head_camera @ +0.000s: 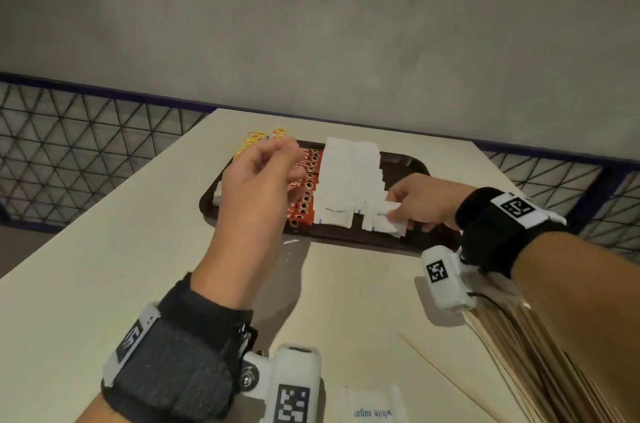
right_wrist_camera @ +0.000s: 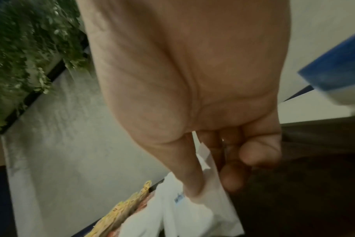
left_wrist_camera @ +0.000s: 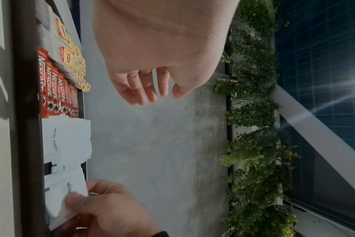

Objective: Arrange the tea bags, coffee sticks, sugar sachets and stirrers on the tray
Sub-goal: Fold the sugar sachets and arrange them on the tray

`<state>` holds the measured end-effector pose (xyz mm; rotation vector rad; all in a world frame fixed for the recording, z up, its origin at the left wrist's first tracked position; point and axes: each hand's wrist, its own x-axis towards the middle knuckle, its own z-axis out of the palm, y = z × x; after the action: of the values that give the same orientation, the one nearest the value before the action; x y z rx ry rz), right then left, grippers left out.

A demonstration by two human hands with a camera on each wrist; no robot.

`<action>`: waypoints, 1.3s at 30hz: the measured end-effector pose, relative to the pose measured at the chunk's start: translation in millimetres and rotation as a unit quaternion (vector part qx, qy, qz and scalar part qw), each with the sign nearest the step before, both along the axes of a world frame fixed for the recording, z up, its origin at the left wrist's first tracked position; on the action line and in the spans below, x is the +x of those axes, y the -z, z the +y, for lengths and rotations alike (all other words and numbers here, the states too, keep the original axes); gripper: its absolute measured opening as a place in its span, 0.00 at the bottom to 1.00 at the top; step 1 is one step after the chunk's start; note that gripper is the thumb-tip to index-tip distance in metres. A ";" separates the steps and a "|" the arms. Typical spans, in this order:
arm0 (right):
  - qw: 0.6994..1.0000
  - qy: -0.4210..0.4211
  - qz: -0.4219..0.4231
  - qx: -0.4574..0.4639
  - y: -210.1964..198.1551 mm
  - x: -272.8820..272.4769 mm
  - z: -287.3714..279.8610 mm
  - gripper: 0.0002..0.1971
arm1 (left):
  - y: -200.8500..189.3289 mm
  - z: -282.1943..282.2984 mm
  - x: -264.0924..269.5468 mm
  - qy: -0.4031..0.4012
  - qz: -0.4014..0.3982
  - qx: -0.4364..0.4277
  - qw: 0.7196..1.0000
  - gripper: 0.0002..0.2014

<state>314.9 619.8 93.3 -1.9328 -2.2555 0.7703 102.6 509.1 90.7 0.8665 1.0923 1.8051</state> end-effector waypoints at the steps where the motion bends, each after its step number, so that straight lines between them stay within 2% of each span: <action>1: 1.000 0.009 0.005 0.001 3.3 -0.4 1.9 0.07 | 0.0 0.3 -0.4 -0.001 0.001 0.000 1.000 0.05; 4: 0.999 0.029 0.022 0.001 10.2 -3.8 5.7 0.09 | 0.4 0.5 0.0 -0.001 0.005 -0.004 1.000 0.04; 8: 0.998 0.045 0.049 -0.011 13.4 -8.2 5.0 0.21 | 0.9 -0.5 1.3 0.001 0.014 -0.007 1.000 0.04; 10: 0.999 0.035 0.035 -0.019 12.8 -11.0 2.9 0.24 | 0.9 -0.8 1.5 0.000 0.015 -0.005 1.000 0.04; 13: 1.000 0.019 -0.009 -0.014 9.5 -16.7 -2.0 0.12 | 1.4 0.1 1.3 -0.006 0.020 -0.005 1.000 0.04; 17: 0.998 0.020 -0.052 -0.018 8.5 -22.2 0.9 0.10 | 1.7 0.9 -0.9 -0.010 0.023 -0.003 1.000 0.04; 30: 0.997 0.044 -0.062 0.025 15.3 -31.7 17.4 0.38 | 3.3 2.1 -0.7 -0.017 0.020 0.009 1.000 0.06; 33: 0.995 0.028 -0.078 0.053 15.6 -31.2 15.9 0.40 | 2.0 1.7 -2.0 -0.022 0.015 0.012 1.000 0.06; 39: 0.994 0.020 -0.099 0.030 15.7 -33.3 13.3 0.40 | 1.3 1.2 -3.8 -0.028 0.015 0.012 0.999 0.06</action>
<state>281.6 633.1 77.6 -2.1038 -2.3086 0.5210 98.8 510.2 89.4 0.8873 1.1248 1.8611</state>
